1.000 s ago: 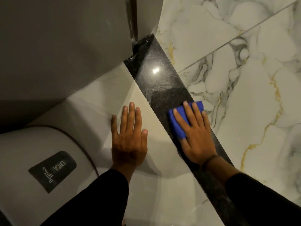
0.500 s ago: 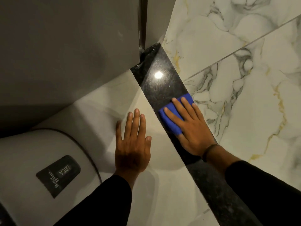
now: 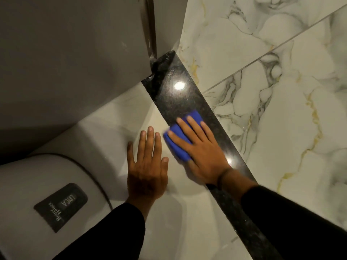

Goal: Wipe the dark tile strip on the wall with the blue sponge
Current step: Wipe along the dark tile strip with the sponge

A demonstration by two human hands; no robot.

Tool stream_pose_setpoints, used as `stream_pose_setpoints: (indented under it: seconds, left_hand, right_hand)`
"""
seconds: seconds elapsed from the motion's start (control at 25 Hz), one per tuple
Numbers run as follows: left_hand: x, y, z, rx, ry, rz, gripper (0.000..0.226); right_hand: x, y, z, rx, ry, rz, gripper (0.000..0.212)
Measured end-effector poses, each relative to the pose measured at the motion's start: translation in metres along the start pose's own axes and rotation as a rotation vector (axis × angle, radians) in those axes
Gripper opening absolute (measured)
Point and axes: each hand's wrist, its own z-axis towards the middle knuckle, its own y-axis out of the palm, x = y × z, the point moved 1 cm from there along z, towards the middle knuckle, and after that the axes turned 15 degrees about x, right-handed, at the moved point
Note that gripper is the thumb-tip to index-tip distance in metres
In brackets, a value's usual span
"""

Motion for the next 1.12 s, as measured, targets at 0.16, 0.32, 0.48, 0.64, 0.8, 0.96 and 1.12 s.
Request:
stream_pose_setpoints:
  seconds: [0.16, 0.32, 0.48, 0.64, 0.8, 0.96, 1.12]
  left_hand:
    - [0.001, -0.001, 0.001, -0.028, 0.002, 0.024, 0.069]
    - [0.001, 0.000, 0.002, -0.086, 0.015, 0.056, 0.073]
    - [0.002, -0.002, 0.003, -0.113, 0.004, 0.070, 0.073]
    - [0.012, -0.025, 0.000, -0.201, -0.036, 0.062, 0.070]
    - [0.050, -0.097, -0.016, -0.334, -0.027, -0.042, 0.072]
    - [0.088, -0.207, -0.020, -0.449, -0.010, -0.024, 0.076]
    - [0.096, -0.342, 0.006, -0.473, -0.095, 0.023, 0.079]
  right_hand:
    - [0.035, -0.011, -0.015, 0.039, 0.184, 0.058, 0.071]
    - [0.017, 0.002, 0.065, 0.152, 0.285, 0.021, 0.071]
    - [-0.002, 0.013, -0.031, 0.074, 0.143, 0.020, 0.074]
    - [0.006, -0.018, -0.145, 0.010, 0.345, 0.150, 0.071]
    - [0.000, -0.069, -0.129, 0.007, 0.617, 0.342, 0.070]
    - [-0.046, -0.153, -0.115, 0.045, 0.732, 0.363, 0.064]
    - [-0.119, -0.267, -0.110, -0.008, 0.564, 0.322, 0.067]
